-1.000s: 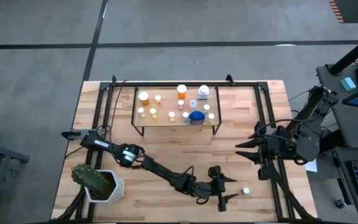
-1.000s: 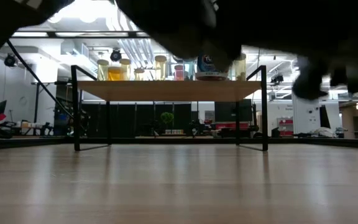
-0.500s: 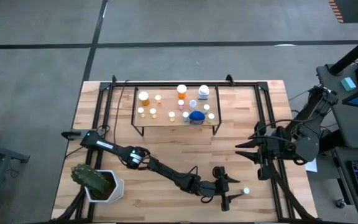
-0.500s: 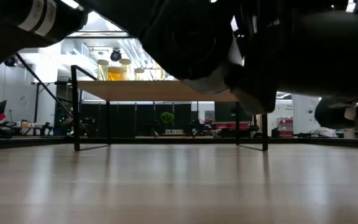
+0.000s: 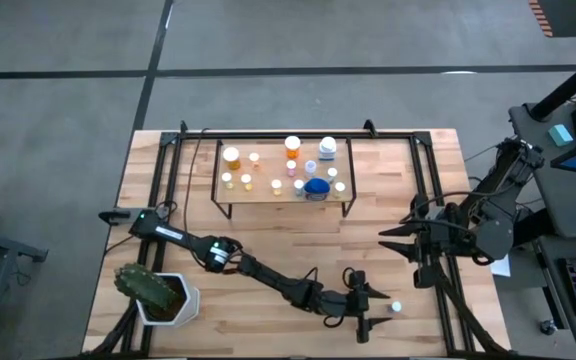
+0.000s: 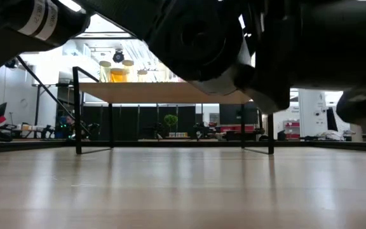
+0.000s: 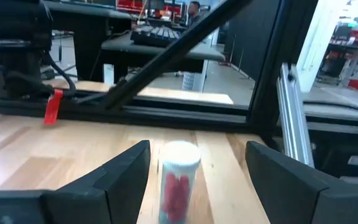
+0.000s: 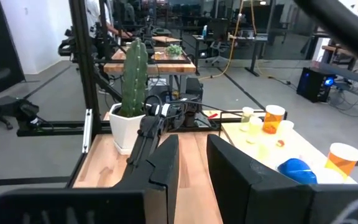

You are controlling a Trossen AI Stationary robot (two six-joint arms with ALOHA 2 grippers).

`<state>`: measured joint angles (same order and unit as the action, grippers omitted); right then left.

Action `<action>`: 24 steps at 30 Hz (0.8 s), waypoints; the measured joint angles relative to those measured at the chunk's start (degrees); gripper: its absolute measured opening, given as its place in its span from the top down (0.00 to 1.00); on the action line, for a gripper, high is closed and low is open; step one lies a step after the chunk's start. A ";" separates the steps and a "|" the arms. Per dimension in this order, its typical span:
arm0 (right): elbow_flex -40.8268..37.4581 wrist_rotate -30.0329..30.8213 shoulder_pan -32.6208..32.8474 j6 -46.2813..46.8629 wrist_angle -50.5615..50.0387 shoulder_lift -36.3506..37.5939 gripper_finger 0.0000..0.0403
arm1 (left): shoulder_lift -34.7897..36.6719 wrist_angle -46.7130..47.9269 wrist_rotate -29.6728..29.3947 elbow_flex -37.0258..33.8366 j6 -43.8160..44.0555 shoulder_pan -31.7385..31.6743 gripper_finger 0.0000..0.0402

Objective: Pick and place medicine bottles onto shelf by color
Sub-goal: Put the blue pill bottle on the shelf

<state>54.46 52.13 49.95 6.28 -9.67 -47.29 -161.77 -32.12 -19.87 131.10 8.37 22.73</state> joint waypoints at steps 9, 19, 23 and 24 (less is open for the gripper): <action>0.00 1.37 0.00 -1.07 0.13 0.53 0.82 | -0.07 1.75 3.05 -0.11 -2.79 -2.42 0.38; 0.01 2.02 -0.02 -2.88 0.15 1.25 0.82 | -0.11 1.68 7.19 0.32 -2.78 -2.28 0.38; 0.47 2.00 0.00 -2.81 0.15 1.49 0.82 | -0.10 1.56 8.43 0.30 -2.97 -2.24 0.38; 0.62 2.00 0.00 -2.85 0.13 1.51 0.82 | -0.11 1.60 8.80 0.29 -2.98 -2.24 0.38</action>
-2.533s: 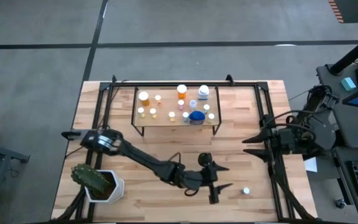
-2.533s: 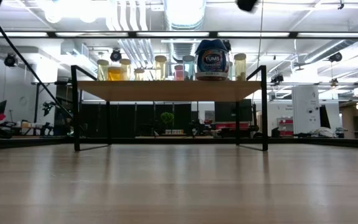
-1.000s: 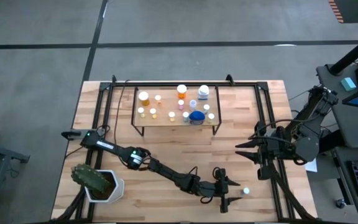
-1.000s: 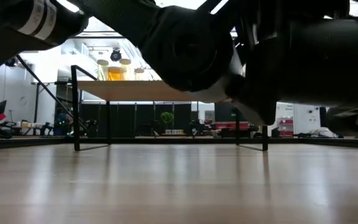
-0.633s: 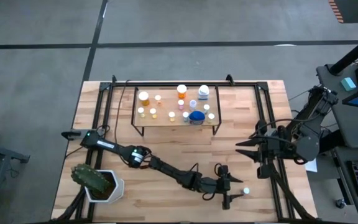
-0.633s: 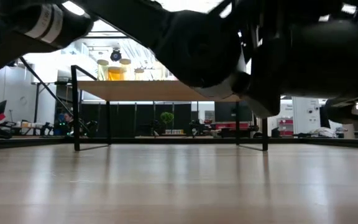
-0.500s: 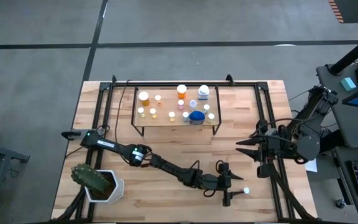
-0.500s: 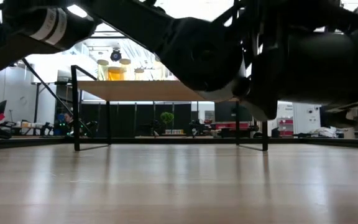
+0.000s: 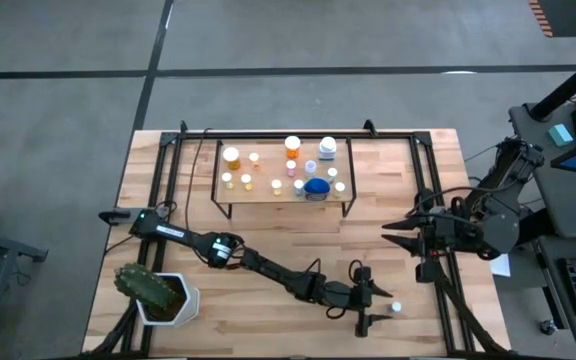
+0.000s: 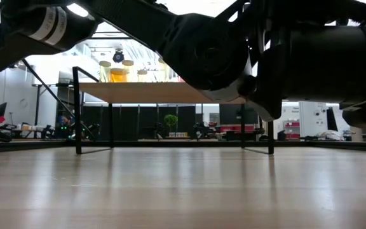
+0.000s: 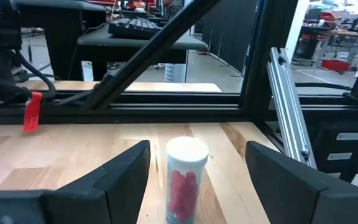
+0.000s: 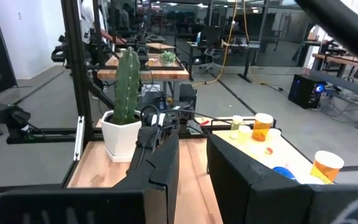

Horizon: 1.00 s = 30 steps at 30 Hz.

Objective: Pick and place medicine bottles onto shelf by color
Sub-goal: Put the blue pill bottle on the shelf

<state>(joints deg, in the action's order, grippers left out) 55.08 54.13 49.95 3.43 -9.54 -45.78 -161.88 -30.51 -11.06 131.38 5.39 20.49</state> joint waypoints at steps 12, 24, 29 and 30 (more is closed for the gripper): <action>0.86 -0.04 0.00 -1.94 -0.16 0.03 0.82 | 0.00 2.58 0.58 -0.38 0.13 0.00 0.38; 0.86 -0.04 0.00 -3.06 -0.34 0.44 0.82 | 0.02 2.45 0.78 1.45 0.23 -0.61 0.38; 0.86 -0.04 0.00 -3.22 -0.40 0.95 0.82 | 0.36 3.79 3.47 1.97 0.18 -0.16 0.38; 0.86 -0.05 0.00 -3.17 -0.40 1.10 0.82 | 0.93 5.25 3.51 1.98 0.20 0.13 0.38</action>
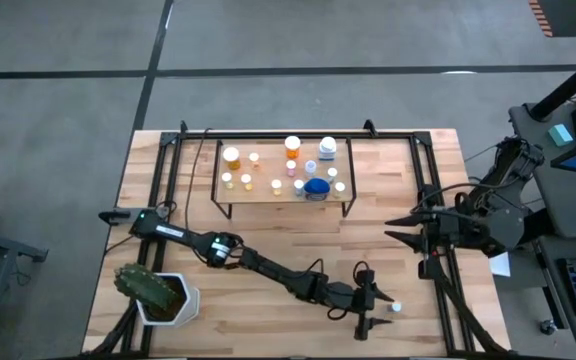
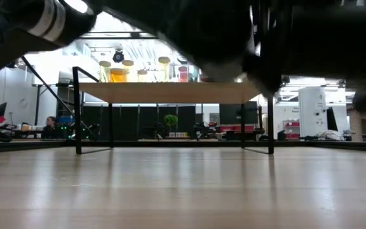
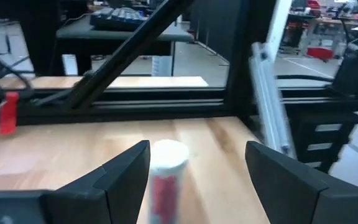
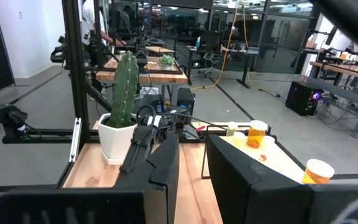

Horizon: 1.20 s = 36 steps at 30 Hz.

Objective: Pick and place medicine bottles onto shelf by color
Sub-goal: Put the blue pill bottle on the shelf

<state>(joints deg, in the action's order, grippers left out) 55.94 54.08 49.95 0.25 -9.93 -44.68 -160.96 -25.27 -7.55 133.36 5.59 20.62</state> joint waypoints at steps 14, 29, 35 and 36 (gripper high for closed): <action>0.00 -0.03 0.00 0.48 0.25 2.06 0.82 | 11.01 -0.83 2.55 0.25 -10.03 2.77 0.38; 0.00 -0.06 0.02 -1.84 -0.13 2.86 0.82 | 7.85 -8.20 1.92 1.60 -6.85 1.25 0.43; 0.00 -0.04 0.02 -2.57 -0.04 4.00 0.82 | 8.16 -2.15 6.29 1.64 -7.50 0.86 0.51; 0.00 -0.04 0.02 -2.49 -0.04 4.17 0.82 | 8.21 1.16 6.51 1.62 -7.52 0.73 0.51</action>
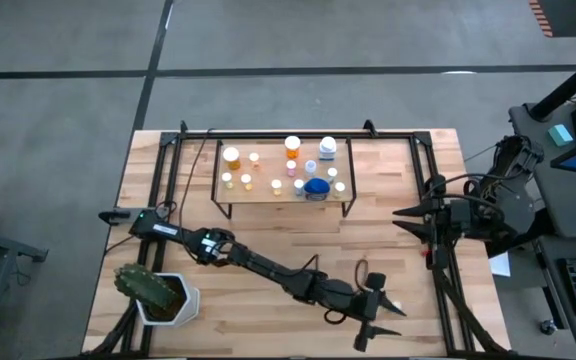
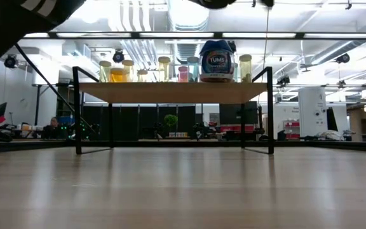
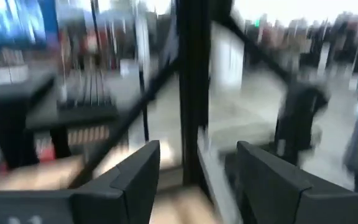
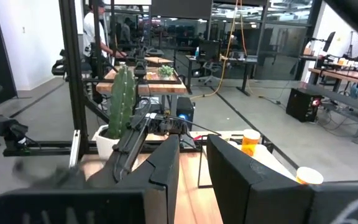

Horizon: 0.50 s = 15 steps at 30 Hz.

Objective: Pick and place medicine bottles onto shelf by color
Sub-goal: Put the blue pill bottle on the shelf

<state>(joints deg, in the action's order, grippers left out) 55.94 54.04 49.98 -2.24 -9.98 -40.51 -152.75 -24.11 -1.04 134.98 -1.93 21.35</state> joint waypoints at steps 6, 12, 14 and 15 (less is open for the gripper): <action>0.00 0.00 0.00 0.05 -0.02 0.32 0.82 | 0.00 13.54 -0.02 -0.72 0.02 -1.13 0.52; 0.00 0.01 0.00 -0.60 -0.04 0.22 0.82 | 0.00 13.39 0.15 -4.92 0.72 -1.61 0.52; 0.00 0.01 0.00 -0.54 -0.04 0.24 0.82 | 0.00 11.74 0.33 -6.78 3.27 -1.91 0.51; 0.00 0.00 0.00 -0.54 -0.04 0.24 0.82 | 0.00 10.25 0.33 -7.75 4.30 -2.12 0.50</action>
<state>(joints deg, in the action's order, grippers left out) 55.94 54.04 49.98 -2.79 -10.02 -40.27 -152.75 -13.86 -0.72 127.23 2.36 19.23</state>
